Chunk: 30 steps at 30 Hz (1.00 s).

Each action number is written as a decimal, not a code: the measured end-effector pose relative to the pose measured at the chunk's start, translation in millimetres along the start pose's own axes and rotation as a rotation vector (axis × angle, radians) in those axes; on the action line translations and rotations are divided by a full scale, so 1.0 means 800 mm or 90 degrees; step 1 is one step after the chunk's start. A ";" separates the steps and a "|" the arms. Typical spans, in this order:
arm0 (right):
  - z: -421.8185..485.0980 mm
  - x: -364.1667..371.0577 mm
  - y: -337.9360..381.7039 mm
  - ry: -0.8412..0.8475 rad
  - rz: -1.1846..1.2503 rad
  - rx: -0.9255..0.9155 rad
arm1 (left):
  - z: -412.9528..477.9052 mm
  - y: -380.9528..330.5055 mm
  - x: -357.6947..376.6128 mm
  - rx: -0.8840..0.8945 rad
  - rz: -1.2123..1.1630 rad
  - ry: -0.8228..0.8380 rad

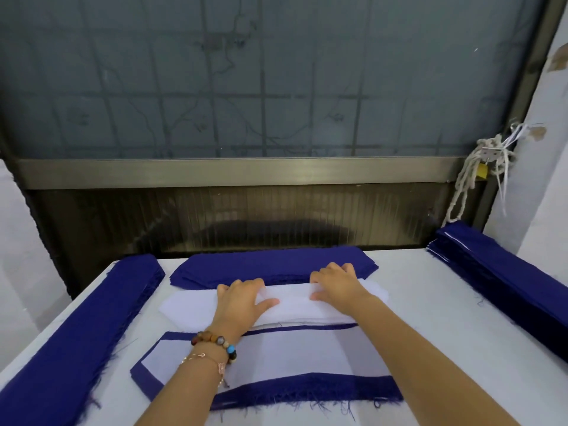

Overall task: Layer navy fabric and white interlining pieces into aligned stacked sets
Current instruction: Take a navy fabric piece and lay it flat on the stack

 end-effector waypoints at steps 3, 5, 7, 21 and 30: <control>-0.012 -0.014 -0.048 0.059 -0.068 0.041 | -0.006 0.040 -0.017 -0.020 0.044 0.040; -0.022 -0.015 -0.078 0.073 -0.089 0.089 | -0.015 0.070 -0.026 -0.050 0.024 0.066; -0.034 -0.012 -0.099 0.078 -0.084 0.148 | -0.025 0.096 -0.036 -0.086 0.002 0.076; -0.105 -0.027 -0.116 -0.124 0.536 0.406 | -0.099 0.140 -0.110 -0.163 -0.387 -0.155; -0.161 -0.029 -0.127 -0.021 0.558 0.375 | -0.137 0.149 -0.103 -0.222 -0.436 -0.081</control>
Point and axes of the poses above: each hand's wrist, its own z-axis towards the middle knuckle, its own x-axis out of the palm, y = z × x, the point moved 3 cm from there along z, towards the middle knuckle, and after that the axes turned 5 degrees about x, right-handed, at the moved point
